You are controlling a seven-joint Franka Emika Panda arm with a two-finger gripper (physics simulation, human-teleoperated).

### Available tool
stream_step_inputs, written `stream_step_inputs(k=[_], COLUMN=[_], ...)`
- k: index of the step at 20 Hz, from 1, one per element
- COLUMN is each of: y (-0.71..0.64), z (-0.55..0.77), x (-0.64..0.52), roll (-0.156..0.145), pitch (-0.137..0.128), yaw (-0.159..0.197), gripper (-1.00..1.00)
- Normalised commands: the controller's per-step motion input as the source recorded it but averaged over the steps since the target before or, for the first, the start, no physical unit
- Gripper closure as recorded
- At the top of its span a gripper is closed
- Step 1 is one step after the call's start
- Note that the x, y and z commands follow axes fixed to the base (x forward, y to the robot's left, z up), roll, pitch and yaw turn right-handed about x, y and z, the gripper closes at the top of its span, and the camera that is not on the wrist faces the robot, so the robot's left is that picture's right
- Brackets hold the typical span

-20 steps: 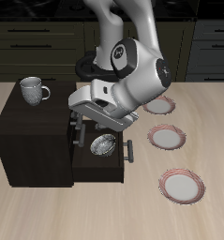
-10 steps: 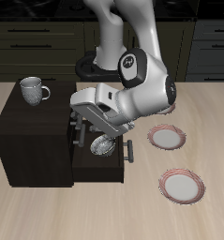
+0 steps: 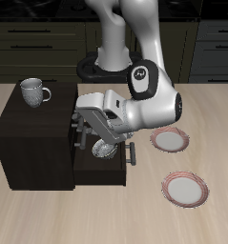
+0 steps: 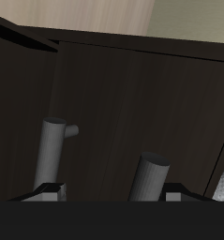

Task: Open the top drawer

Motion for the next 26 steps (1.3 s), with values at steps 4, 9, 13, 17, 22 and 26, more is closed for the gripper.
stream_step_inputs(k=[4,9,13,17,22,26], y=[-0.28,-0.11,0.00,0.36,0.48,0.70], z=[-0.05,0.09,0.05,0.07,0.07,0.15], x=[-0.09,-0.04,0.07,0.12,0.15,0.08], roll=[-0.051,-0.046,0.007,0.040,0.068,0.107], pitch=[-0.006,-0.036,0.002,-0.015,-0.013,-0.020], yaw=[0.026,0.029,-0.015,-0.009,-0.001,-0.017], gripper=[1.00,1.00,1.00,1.00,1.00,1.00])
